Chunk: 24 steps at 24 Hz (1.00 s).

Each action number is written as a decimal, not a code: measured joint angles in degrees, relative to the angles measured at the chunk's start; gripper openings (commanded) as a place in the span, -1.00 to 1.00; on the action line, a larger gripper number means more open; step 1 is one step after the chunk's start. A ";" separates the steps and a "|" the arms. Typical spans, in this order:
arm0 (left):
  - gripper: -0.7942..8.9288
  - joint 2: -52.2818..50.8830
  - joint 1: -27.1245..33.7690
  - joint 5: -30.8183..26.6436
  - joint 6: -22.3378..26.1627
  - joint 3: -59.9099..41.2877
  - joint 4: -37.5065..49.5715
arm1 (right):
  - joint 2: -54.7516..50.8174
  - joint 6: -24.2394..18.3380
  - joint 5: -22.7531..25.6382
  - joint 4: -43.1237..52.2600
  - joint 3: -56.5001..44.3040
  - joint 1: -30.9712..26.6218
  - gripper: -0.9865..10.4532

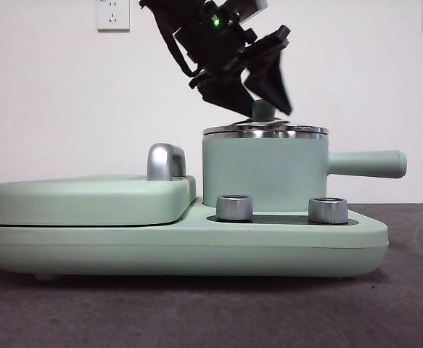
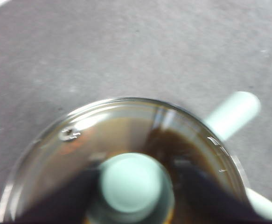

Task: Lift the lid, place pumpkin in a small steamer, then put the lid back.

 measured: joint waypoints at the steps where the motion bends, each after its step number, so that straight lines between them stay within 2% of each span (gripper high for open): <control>1: 0.31 0.02 -0.17 0.04 -0.20 0.02 -0.63 | 0.00 0.00 -0.02 0.00 0.00 0.00 0.11; 3: 0.32 0.00 -0.31 0.04 -0.42 1.20 -3.19 | 0.00 0.00 -0.02 0.00 0.00 0.00 0.11; 7: 0.32 -1.46 -0.09 0.00 -0.90 6.03 -13.64 | 0.00 0.00 -0.02 0.00 0.00 0.00 0.11; 12: 0.32 -11.69 0.66 0.04 -1.95 8.04 -28.68 | 0.00 0.00 -0.22 -0.02 0.00 0.00 0.11; 15: 0.31 -16.74 3.15 1.20 -2.60 7.54 -35.95 | 0.00 0.00 -1.49 0.00 0.00 0.00 0.11; 17: 0.30 -21.03 5.05 3.82 -3.80 3.13 -35.58 | 0.00 0.00 -1.75 -0.02 0.00 0.00 0.11; 24: 0.30 -42.58 5.40 4.55 -5.66 -19.32 -32.96 | 0.00 0.00 -1.81 0.00 0.00 0.00 0.11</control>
